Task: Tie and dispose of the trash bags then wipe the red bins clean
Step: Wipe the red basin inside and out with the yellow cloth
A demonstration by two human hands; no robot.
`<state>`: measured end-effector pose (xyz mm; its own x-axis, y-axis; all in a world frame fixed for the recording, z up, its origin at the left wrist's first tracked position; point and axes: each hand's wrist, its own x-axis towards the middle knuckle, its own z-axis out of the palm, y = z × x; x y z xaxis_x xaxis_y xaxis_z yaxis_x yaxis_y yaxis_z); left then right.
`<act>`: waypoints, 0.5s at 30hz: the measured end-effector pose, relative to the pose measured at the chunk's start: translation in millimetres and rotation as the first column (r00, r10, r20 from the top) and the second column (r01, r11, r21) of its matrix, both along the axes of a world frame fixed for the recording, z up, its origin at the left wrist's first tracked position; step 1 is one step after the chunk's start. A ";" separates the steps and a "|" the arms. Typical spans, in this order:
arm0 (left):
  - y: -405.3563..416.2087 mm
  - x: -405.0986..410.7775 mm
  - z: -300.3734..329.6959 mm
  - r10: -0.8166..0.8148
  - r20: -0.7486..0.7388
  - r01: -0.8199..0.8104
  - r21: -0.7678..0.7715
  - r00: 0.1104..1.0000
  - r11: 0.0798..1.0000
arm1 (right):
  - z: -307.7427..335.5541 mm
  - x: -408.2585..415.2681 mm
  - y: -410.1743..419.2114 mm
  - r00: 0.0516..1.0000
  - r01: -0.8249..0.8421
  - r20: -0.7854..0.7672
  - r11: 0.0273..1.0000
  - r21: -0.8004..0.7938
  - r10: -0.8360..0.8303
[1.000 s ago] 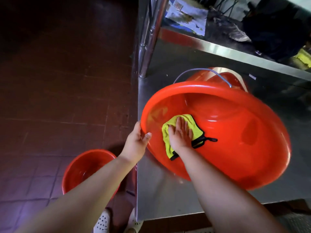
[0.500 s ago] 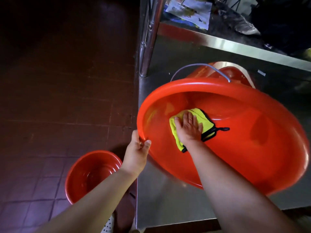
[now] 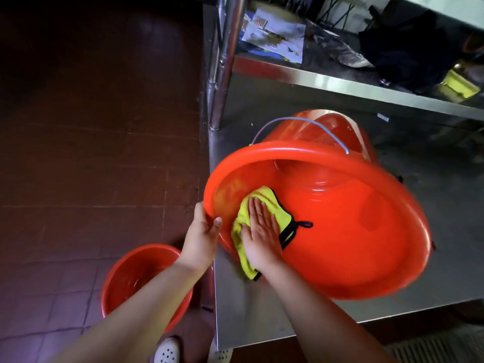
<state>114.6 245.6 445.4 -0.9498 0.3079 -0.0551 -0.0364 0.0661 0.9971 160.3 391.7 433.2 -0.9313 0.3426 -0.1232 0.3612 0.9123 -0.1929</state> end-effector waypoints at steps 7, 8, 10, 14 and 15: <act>-35.0 -33.5 19.2 -0.127 -0.149 0.105 -0.148 0.981 0.983 | -1.4 -56.1 58.6 0.992 0.047 0.119 0.999 -0.016 -0.045; -38.0 -36.6 20.1 -0.144 -0.162 0.118 -0.162 0.976 0.980 | -3.4 -61.6 67.6 0.989 0.074 0.130 0.997 -0.013 -0.071; -40.2 -38.0 19.8 -0.161 -0.184 0.136 -0.139 0.970 0.981 | -10.2 -68.9 80.1 0.986 0.110 0.120 0.994 0.016 -0.111; -34.0 -20.5 -2.0 -0.103 -0.080 0.097 -0.072 0.992 0.993 | -22.8 -74.0 85.1 0.986 0.137 0.087 0.990 0.036 -0.140; -30.7 -13.6 -8.1 -0.110 0.010 0.110 -0.048 0.994 0.993 | -23.4 -74.5 84.9 0.986 0.144 0.084 0.989 0.031 -0.146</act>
<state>101.0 214.9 437.3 -0.9097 0.4076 -0.0796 -0.0339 0.1182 0.9924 85.8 476.5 409.9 -0.8579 0.4772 -0.1906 0.5041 0.8533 -0.1329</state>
